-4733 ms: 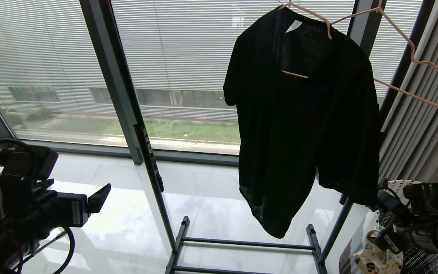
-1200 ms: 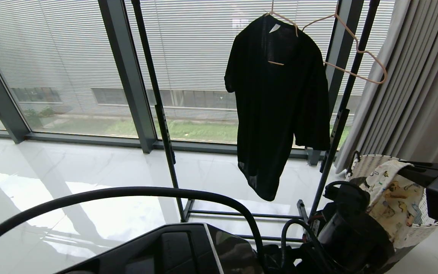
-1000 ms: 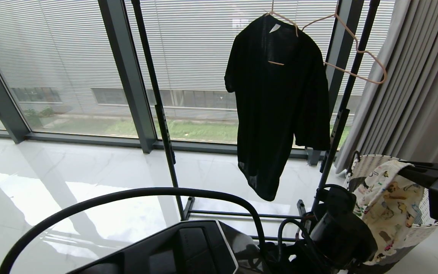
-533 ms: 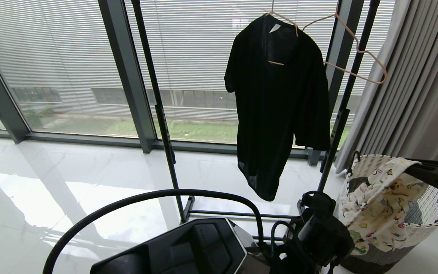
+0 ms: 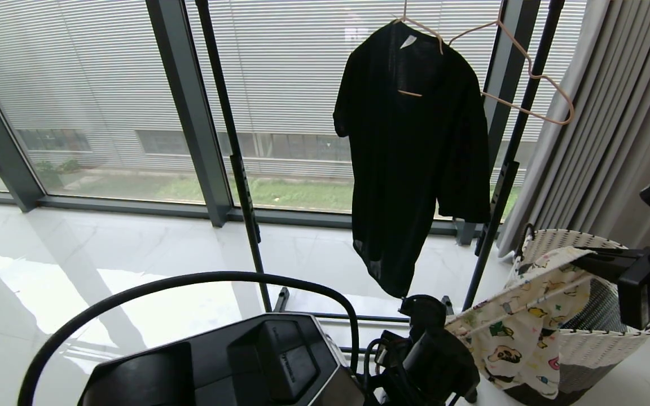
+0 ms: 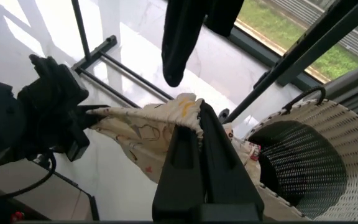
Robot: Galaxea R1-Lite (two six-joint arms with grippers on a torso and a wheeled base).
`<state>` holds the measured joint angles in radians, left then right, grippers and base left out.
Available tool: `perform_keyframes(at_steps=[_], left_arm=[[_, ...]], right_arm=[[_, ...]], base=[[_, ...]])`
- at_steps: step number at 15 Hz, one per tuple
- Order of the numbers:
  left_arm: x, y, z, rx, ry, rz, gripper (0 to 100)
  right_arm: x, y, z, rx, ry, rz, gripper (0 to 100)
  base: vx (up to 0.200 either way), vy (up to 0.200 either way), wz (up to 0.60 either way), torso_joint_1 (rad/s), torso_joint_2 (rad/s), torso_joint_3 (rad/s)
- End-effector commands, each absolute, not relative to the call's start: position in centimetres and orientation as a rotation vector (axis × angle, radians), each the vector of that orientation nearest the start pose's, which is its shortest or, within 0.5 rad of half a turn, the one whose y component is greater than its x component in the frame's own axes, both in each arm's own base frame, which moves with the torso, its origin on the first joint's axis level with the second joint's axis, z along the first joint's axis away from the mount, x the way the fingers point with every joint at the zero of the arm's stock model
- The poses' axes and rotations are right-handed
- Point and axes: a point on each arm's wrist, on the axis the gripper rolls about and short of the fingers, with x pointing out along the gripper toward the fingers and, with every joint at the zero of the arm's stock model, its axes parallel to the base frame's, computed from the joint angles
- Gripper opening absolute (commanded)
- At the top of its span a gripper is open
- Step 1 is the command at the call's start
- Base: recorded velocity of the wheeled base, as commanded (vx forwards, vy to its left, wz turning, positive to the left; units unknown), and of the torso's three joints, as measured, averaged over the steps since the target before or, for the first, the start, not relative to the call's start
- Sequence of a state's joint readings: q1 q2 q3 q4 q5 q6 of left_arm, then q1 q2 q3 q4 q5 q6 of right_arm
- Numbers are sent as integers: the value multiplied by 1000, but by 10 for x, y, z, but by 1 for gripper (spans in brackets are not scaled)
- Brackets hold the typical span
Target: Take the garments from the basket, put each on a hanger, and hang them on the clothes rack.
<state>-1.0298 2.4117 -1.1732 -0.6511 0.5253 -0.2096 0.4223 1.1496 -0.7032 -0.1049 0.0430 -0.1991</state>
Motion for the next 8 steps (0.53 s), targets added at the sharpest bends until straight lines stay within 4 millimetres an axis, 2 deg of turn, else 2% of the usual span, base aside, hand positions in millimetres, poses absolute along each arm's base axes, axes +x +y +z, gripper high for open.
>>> perform_keyframes(at_steps=[1,4,5,6,7,8], left_arm=[[214,-328,41,241,438,-441,0],[197,-291,85,206,368,-433,0],[193,-275,104,207,346,-439,0],[186,-251,117,272,363,-429,0],[180,-236,124,323,385,-421,0],[169,-208,149,343,398,-424,0]], right_arm=[[159,73,223,-266,336,518,0],[153,75,195,-260,297,560,0],[151,80,195,-254,255,612,0],[148,85,195,-257,247,656,0],[146,89,195,-260,244,680,0],[143,96,195,-268,239,724,0]], base=[[0,0,0,0,0,0],[0,0,0,0,0,0],[0,0,0,0,0,0],[0,0,0,0,0,0],[0,0,0,0,0,0],[0,0,0,0,0,0]])
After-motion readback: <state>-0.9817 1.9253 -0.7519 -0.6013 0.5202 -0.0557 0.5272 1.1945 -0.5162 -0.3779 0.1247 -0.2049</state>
